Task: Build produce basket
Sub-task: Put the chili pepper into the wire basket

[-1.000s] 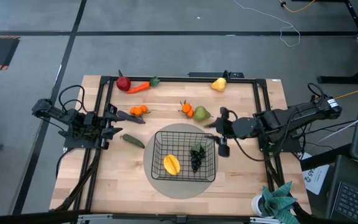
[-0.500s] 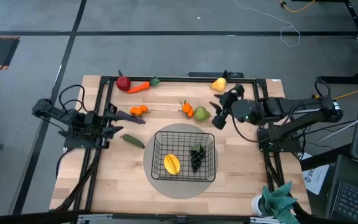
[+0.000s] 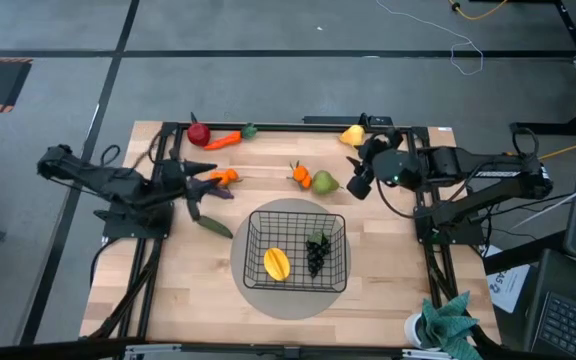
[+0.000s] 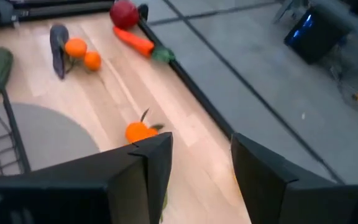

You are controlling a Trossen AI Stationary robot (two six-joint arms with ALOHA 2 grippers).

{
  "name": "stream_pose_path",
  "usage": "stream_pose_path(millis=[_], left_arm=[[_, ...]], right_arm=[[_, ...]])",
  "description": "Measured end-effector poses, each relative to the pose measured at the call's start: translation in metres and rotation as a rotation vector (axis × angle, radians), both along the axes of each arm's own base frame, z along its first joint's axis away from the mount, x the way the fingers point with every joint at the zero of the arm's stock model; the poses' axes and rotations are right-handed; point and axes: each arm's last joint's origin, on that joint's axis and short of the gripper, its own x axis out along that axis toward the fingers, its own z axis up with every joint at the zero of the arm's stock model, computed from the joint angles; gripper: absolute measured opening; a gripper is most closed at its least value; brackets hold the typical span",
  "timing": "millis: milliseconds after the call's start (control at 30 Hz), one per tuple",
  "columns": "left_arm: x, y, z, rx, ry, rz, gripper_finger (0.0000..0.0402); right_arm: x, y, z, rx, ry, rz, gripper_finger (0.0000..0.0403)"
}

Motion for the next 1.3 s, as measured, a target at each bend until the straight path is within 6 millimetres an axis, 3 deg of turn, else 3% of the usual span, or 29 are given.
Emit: stream_pose_path(millis=[133, 300, 633, 1300], left_arm=[[0.013, -0.006, 0.026, -0.011, 0.149, 0.000, 0.0163], [0.019, -0.008, 0.030, -0.149, 0.321, 0.034, 0.0163], [0.022, -0.010, -0.031, -0.474, 0.685, 0.132, 0.0163], [0.022, -0.014, -0.123, -0.485, 1.007, 0.133, 0.0163]], right_arm=[[-0.005, 0.001, -0.006, 0.069, 0.042, -0.018, 0.0161], [-0.011, 0.002, -0.012, 0.171, 0.089, -0.018, 0.0161], [-0.012, 0.003, -0.014, 0.216, 0.103, -0.003, 0.0161], [-0.012, 0.003, -0.014, 0.214, 0.114, -0.001, 0.0161]])
